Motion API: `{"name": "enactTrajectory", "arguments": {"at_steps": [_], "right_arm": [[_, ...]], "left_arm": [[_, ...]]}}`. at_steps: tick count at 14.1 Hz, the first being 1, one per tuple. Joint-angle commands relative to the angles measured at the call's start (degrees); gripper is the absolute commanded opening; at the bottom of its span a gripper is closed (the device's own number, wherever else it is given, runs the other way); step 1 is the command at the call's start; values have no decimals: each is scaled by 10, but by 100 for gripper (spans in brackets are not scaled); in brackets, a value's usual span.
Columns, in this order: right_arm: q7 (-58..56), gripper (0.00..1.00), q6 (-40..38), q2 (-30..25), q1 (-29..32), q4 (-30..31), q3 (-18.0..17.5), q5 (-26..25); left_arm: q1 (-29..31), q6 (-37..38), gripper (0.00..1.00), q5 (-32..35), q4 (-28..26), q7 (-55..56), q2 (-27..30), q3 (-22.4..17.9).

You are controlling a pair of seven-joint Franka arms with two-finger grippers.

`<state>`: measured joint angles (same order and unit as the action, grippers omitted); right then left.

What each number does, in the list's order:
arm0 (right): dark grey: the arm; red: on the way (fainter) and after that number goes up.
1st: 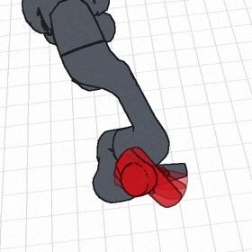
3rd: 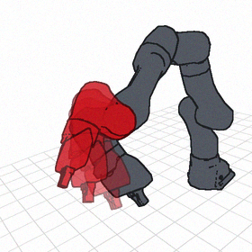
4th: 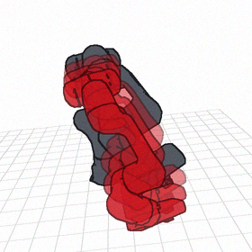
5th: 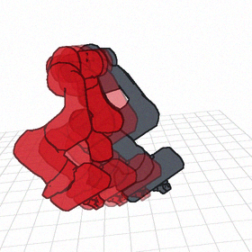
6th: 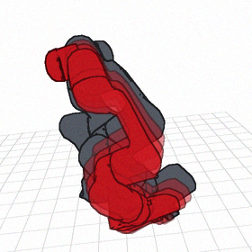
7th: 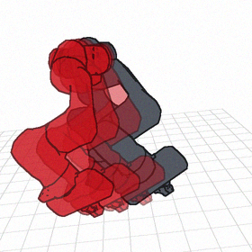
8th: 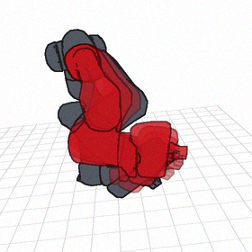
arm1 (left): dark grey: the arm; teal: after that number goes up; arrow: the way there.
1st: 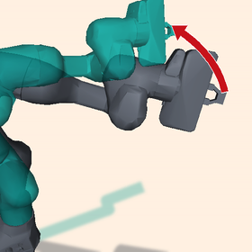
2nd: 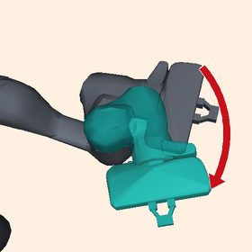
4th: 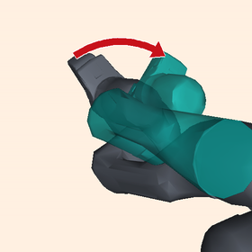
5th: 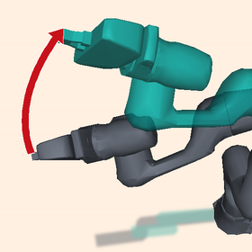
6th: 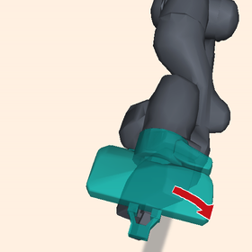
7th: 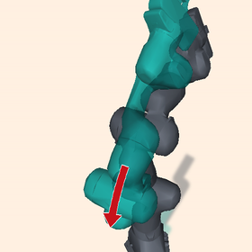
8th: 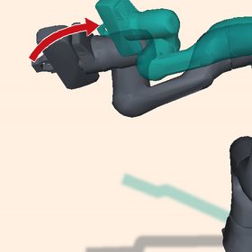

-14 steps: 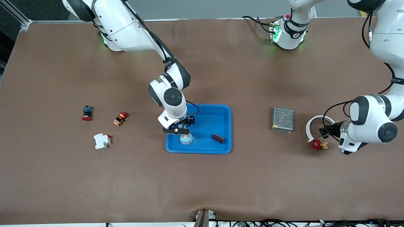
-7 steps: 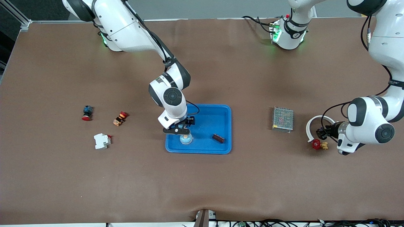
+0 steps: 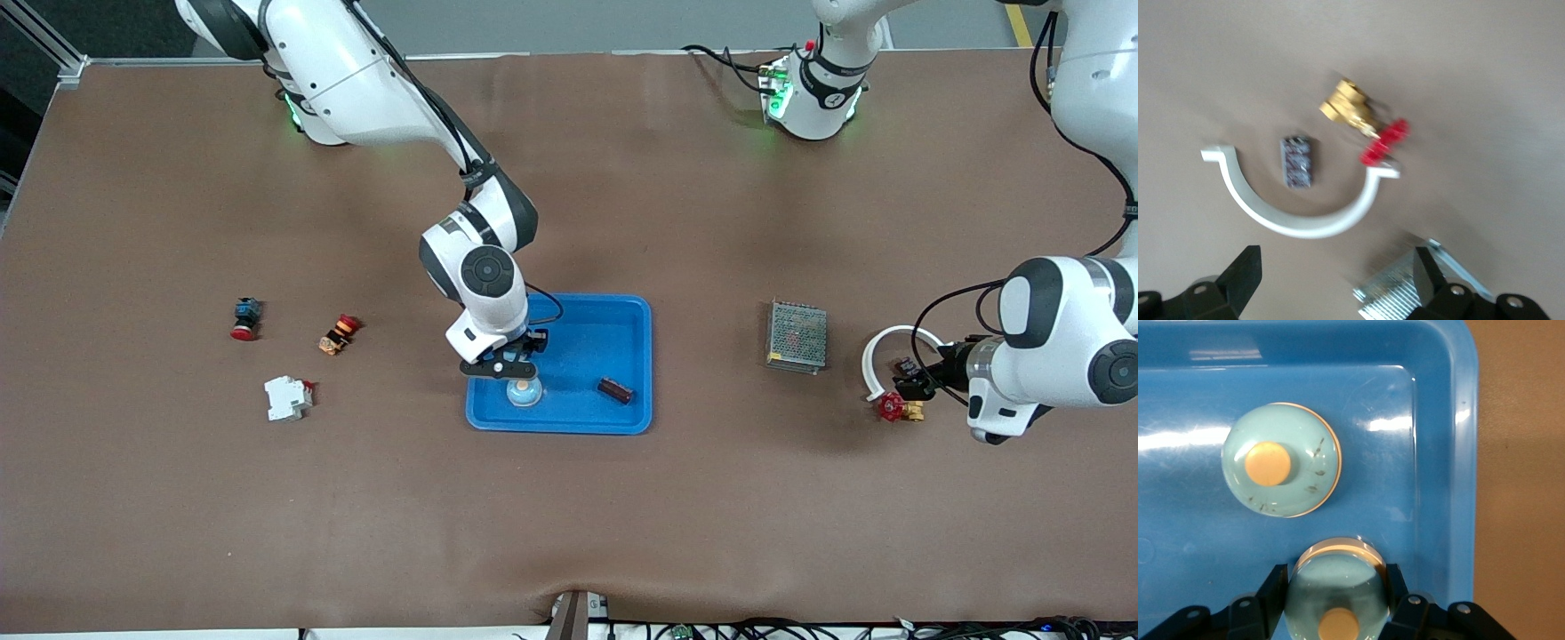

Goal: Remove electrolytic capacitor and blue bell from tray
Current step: 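Return the left gripper to the tray while the right gripper lifts the bell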

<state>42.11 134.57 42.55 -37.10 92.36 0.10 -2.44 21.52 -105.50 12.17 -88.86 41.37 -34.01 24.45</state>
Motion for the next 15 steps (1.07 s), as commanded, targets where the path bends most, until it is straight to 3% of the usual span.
{"name": "enactTrajectory", "arguments": {"at_steps": [1, 5, 10, 15], "right_arm": [[-1, 40, 3, 7, -1, -6, -4, -6], [-6, 40, -4, -6, 0, -7, -5, -6], [-14, 40, -86, -73, 5, -11, -25, -5], [-188, 40, -177, -146, 64, -10, -26, 6]], "left_arm": [[-49, 23, 100, -2, 35, 104, -3, 14], [-122, 21, 100, -17, 58, 193, -8, 15], [-199, -14, 100, -43, 92, 294, -36, 14], [-256, -127, 100, -43, 95, 412, -65, 12]]}}
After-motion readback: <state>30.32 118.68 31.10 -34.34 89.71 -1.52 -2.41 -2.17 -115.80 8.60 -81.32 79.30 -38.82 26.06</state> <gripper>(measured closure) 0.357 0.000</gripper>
